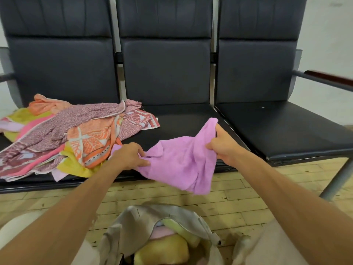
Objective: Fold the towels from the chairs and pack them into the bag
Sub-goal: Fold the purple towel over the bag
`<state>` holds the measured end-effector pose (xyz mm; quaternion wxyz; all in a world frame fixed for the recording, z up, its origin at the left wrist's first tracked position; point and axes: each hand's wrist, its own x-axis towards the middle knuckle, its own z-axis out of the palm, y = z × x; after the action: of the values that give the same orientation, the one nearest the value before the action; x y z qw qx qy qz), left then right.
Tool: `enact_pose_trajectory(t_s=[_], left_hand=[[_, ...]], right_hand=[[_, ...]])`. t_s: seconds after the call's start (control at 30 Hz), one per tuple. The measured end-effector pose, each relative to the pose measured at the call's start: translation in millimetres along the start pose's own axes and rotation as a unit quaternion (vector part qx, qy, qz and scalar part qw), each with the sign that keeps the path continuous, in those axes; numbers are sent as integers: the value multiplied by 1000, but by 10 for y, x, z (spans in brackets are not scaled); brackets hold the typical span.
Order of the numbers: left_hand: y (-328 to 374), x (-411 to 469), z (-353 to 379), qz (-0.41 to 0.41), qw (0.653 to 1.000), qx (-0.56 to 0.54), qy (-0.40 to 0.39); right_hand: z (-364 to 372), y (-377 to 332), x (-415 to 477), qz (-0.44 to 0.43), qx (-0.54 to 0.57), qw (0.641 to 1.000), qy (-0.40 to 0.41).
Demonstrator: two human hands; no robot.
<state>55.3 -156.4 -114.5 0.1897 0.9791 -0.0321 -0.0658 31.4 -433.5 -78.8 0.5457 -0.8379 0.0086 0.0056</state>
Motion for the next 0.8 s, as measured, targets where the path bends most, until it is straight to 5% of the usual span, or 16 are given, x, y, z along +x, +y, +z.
enact_pose_trajectory(t_s=[0.1,0.3,0.4,0.5,0.8], left_hand=[[-5,-47,-172,24,999,-43,4],[110,-53,-205,14,980,-197,-10],[100,-62,-33,92,988,-85,-87],[80,-34,129,148,985,86,-29],[149,-59,314,140,972,188,18]], right_hand=[[-48,-11,-21,-24,-112,993,31],[-54,-42,-27,-23,-94,994,58],[-29,-24,-8,-4,-53,997,52],[-1,18,25,24,-23,998,44],[23,102,99,40,13,999,33]])
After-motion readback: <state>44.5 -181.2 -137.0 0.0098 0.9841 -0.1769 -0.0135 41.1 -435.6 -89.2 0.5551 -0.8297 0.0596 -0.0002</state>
